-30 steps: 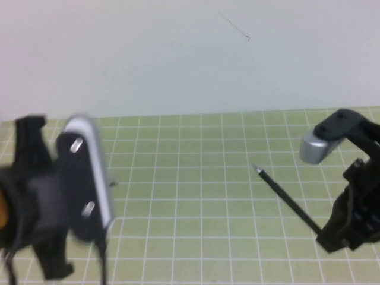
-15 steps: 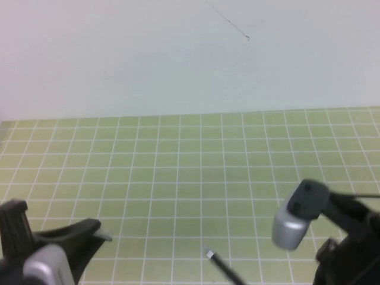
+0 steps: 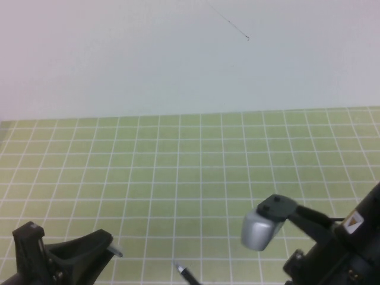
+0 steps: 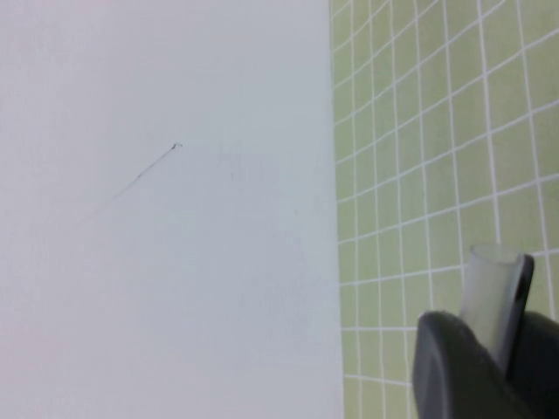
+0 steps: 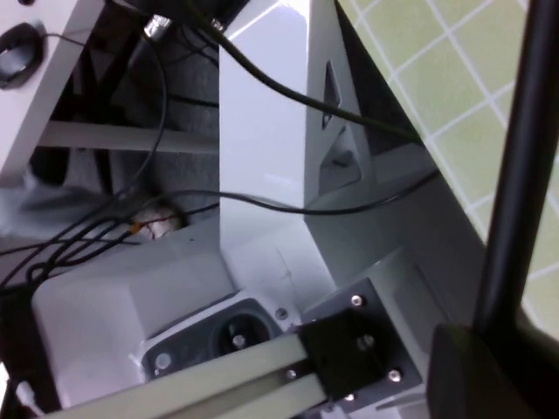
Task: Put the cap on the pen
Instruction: Put the cap on the pen
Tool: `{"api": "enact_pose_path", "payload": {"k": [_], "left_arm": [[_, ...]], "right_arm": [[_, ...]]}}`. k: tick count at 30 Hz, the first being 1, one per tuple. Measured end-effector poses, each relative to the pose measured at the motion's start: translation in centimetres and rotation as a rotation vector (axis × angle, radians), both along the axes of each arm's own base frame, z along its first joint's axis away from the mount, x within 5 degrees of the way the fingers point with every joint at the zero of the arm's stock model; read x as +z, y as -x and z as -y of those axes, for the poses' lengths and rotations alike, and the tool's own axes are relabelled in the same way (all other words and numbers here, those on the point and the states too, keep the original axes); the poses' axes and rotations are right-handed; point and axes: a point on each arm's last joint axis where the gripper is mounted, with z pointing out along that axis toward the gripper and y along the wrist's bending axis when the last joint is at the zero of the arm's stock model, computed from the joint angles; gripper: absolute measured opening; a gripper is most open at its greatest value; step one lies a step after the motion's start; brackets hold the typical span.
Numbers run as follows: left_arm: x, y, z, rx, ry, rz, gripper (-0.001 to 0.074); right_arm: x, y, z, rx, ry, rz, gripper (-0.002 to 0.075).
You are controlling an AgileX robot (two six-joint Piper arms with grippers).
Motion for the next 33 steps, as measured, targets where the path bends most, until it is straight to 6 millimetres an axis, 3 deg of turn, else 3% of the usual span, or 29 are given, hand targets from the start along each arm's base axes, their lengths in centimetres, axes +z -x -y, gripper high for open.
{"api": "enact_pose_path", "payload": {"k": [8,17,33], "left_arm": [[0.3,0.2,0.3,-0.034,0.0,0.038,0.0],[-0.5,1.6,1.5,-0.179,-0.085,0.0,0.0],[-0.5,1.7,1.6,-0.201,-0.103,0.02,0.0]], "right_arm": [[-1.9,0.8,-2.3,0.108,0.009,-0.06,0.0057],[-2.1,0.7,-2.4,0.107,0.014,-0.064,0.0057],[-2.1,0.7,-2.4,0.098,0.011,-0.075,0.0056]]}}
